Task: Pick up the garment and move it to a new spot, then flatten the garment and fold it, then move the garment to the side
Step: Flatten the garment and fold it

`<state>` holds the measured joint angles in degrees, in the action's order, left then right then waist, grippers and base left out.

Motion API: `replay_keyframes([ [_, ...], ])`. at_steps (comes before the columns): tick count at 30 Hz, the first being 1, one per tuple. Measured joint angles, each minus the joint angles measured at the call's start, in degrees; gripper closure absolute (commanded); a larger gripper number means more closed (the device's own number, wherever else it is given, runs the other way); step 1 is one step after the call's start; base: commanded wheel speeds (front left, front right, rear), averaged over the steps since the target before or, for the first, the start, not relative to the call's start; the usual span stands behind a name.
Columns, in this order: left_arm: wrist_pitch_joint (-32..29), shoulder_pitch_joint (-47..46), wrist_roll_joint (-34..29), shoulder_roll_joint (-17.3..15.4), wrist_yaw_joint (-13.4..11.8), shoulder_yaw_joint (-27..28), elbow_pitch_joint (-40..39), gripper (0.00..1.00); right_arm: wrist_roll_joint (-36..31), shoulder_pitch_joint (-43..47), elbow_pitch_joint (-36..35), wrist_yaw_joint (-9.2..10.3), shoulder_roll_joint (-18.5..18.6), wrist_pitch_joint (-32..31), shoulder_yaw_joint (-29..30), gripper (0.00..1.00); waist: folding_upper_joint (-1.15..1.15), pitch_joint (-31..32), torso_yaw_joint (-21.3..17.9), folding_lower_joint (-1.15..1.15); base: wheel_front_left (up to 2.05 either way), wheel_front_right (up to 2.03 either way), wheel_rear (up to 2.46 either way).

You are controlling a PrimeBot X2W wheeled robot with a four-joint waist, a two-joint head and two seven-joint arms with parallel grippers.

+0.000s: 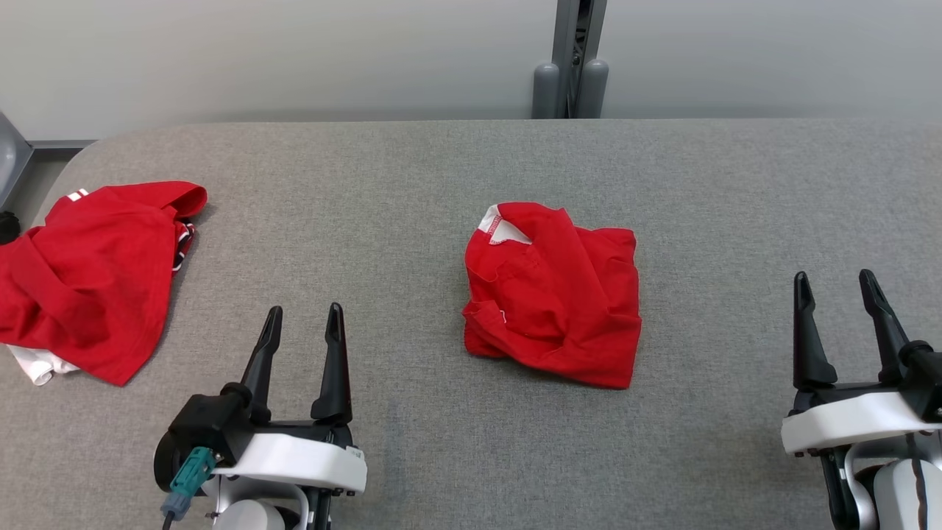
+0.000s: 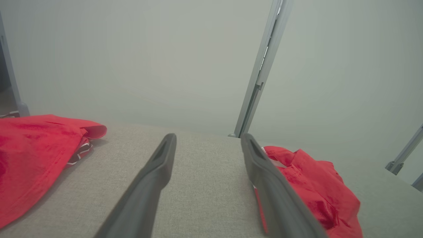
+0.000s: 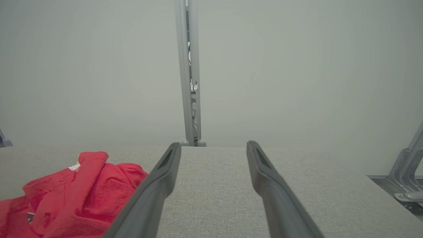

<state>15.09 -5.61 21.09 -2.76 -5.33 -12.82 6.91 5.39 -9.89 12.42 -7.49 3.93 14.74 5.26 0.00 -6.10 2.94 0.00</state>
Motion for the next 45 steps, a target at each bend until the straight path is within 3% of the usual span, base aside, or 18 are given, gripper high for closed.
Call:
replay_keyframes([
  [12,0.00,0.52,-0.26,-0.02,0.30,-0.41,-0.10,0.00,-0.87,-0.50,-0.77,0.00,-0.55,0.16,-1.00,0.00,0.00,-0.37,0.41,0.00,0.00,0.00,0.00],
  [13,0.00,0.51,-0.26,-0.01,0.31,-0.54,-0.10,0.00,-0.87,-0.62,-0.65,0.00,-0.51,0.16,-1.69,0.33,0.00,-0.48,0.58,0.00,0.00,0.00,0.00],
  [14,0.00,0.49,-0.26,-0.01,0.31,-0.68,-0.07,0.00,-0.91,-0.84,-0.43,0.00,-0.35,0.16,-2.35,1.00,0.00,-0.65,0.75,0.00,0.00,0.00,0.00],
  [22,0.00,-0.44,-0.24,-0.03,0.47,-1.64,0.43,0.00,0.30,-6.59,3.82,-0.01,3.80,-0.13,-12.91,1.00,0.00,-3.13,2.13,0.00,0.00,0.00,0.00],
  [25,0.00,-1.35,0.10,-0.02,0.73,-2.90,0.89,0.00,2.78,-12.07,8.44,0.00,7.39,-2.48,-20.57,1.00,0.00,-4.80,3.49,0.00,0.00,0.00,0.00],
  [32,0.00,-3.05,0.62,-0.02,0.71,-4.66,1.14,0.00,6.99,-20.11,17.71,0.00,11.38,-5.55,-28.74,1.00,0.00,-7.24,6.64,0.00,0.00,0.00,0.00],
  [45,0.00,-3.45,1.12,-0.02,0.22,-5.19,1.45,0.00,12.17,-28.21,24.98,0.00,12.80,-4.02,-42.77,1.00,0.00,-9.40,10.52,0.00,0.00,0.00,0.00],
])
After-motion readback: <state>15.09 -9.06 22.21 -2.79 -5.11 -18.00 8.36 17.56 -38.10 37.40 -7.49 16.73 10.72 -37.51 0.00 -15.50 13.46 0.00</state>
